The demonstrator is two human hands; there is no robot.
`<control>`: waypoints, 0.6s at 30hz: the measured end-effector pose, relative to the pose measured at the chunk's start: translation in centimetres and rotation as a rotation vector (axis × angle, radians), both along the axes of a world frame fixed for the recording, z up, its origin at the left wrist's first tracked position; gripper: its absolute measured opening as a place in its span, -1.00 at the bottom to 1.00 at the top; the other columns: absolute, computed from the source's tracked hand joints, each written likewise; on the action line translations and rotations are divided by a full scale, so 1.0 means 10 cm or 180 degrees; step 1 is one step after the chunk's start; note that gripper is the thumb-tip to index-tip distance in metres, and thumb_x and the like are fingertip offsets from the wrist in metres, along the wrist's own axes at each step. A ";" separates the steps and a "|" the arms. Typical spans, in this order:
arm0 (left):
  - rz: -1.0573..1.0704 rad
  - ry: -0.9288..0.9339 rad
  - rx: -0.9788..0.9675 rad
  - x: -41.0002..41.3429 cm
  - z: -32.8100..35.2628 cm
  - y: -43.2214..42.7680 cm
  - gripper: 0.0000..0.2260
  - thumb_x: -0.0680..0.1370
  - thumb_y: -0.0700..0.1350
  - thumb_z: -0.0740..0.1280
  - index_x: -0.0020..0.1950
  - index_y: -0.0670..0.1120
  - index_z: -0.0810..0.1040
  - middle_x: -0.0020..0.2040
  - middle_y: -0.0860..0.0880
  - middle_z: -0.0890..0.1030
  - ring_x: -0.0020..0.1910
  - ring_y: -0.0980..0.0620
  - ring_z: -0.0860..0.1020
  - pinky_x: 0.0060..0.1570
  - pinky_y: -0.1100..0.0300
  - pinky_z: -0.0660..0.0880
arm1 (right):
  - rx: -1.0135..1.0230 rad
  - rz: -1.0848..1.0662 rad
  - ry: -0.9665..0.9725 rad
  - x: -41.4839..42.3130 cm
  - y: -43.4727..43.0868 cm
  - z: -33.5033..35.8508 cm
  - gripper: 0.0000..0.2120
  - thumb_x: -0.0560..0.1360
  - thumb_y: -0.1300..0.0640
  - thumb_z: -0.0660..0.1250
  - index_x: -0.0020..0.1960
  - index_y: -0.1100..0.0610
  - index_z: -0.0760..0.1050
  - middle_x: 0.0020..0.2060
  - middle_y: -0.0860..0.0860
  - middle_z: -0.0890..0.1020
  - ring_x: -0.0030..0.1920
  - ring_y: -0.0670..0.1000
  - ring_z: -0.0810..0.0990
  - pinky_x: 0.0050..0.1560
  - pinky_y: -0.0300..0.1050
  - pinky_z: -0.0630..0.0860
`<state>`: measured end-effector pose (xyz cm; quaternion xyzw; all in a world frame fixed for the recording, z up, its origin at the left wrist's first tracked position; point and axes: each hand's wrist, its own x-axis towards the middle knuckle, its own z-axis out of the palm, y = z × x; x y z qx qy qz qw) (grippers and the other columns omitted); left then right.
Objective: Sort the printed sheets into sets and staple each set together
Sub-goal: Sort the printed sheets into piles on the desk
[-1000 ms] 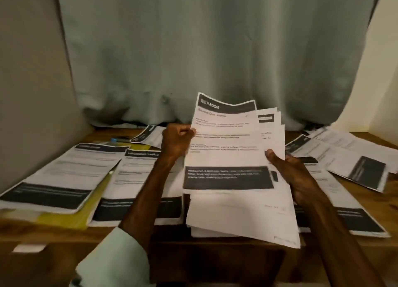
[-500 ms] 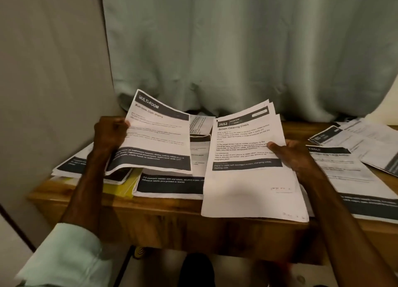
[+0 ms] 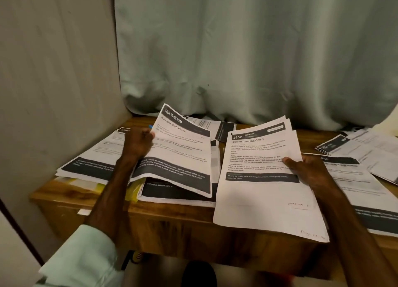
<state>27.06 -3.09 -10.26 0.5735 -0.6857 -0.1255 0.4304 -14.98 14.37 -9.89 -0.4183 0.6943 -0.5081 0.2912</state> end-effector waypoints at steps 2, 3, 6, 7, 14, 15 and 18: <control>0.0000 -0.0093 0.0017 -0.12 -0.03 -0.04 -0.72 0.65 -0.14 0.34 -0.24 -0.21 0.61 -0.26 -0.12 0.61 -0.26 -0.07 0.52 -0.24 0.15 0.30 | 0.0000 -0.0060 -0.0027 -0.03 -0.02 0.00 -0.86 0.60 0.01 0.40 -0.02 0.07 0.56 -0.21 -0.02 0.65 -0.26 0.05 0.66 -0.37 -0.15 0.47; 0.0039 -0.0151 0.0069 -0.18 -0.06 -0.05 -0.74 0.65 -0.12 0.34 -0.20 -0.20 0.63 -0.22 -0.14 0.63 -0.23 -0.09 0.54 -0.19 0.14 0.33 | -0.0015 -0.0087 -0.0053 -0.04 -0.03 0.00 -0.87 0.60 0.01 0.40 -0.03 0.07 0.56 -0.20 -0.02 0.65 -0.25 0.05 0.66 -0.36 -0.15 0.47; 0.0411 -0.0477 0.0296 -0.36 -0.10 -0.01 -0.80 0.64 -0.05 0.37 0.12 -0.14 0.68 0.08 -0.18 0.67 0.08 -0.17 0.60 -0.03 0.04 0.41 | -0.0060 -0.0134 -0.0098 -0.09 -0.04 -0.01 -0.88 0.60 0.01 0.39 -0.06 0.03 0.55 -0.22 -0.04 0.65 -0.31 0.00 0.65 -0.46 -0.21 0.48; 0.0478 -0.0627 0.0330 -0.41 -0.10 0.03 -0.75 0.63 -0.03 0.39 0.22 -0.15 0.64 0.18 -0.19 0.64 0.19 -0.19 0.56 0.05 -0.01 0.43 | -0.0057 -0.0148 -0.0129 -0.10 -0.03 0.00 -0.88 0.60 0.01 0.39 -0.04 0.05 0.56 -0.24 -0.05 0.64 -0.32 -0.01 0.65 -0.50 -0.24 0.47; -0.0372 -0.0700 0.0194 -1.26 0.03 0.37 -0.48 0.57 0.13 0.43 0.46 -0.07 0.47 0.44 -0.11 0.50 0.43 -0.13 0.43 0.40 -0.07 0.40 | -0.0247 -0.0341 -0.0328 -0.35 0.06 0.05 -0.77 0.52 -0.04 0.49 0.08 0.04 0.57 -0.22 -0.07 0.65 -0.25 0.02 0.68 -0.41 -0.19 0.49; -0.0675 -0.0388 0.0355 -1.45 0.04 0.44 -0.51 0.56 0.18 0.42 0.41 -0.04 0.51 0.37 -0.05 0.56 0.33 -0.06 0.51 0.29 0.01 0.49 | -0.0298 -0.0348 -0.0388 -0.39 0.09 0.07 -0.78 0.50 -0.03 0.51 0.07 0.02 0.57 -0.21 -0.07 0.66 -0.25 0.01 0.69 -0.44 -0.21 0.51; -0.1644 0.0422 0.1037 -2.00 0.15 0.61 -0.54 0.51 0.28 0.42 0.20 -0.05 0.63 0.12 0.08 0.70 0.07 0.10 0.66 0.08 0.15 0.58 | -0.0404 -0.0360 -0.0516 -0.55 0.20 0.11 -0.80 0.46 -0.02 0.55 0.00 -0.02 0.59 -0.21 -0.08 0.68 -0.32 -0.02 0.70 -0.53 -0.29 0.51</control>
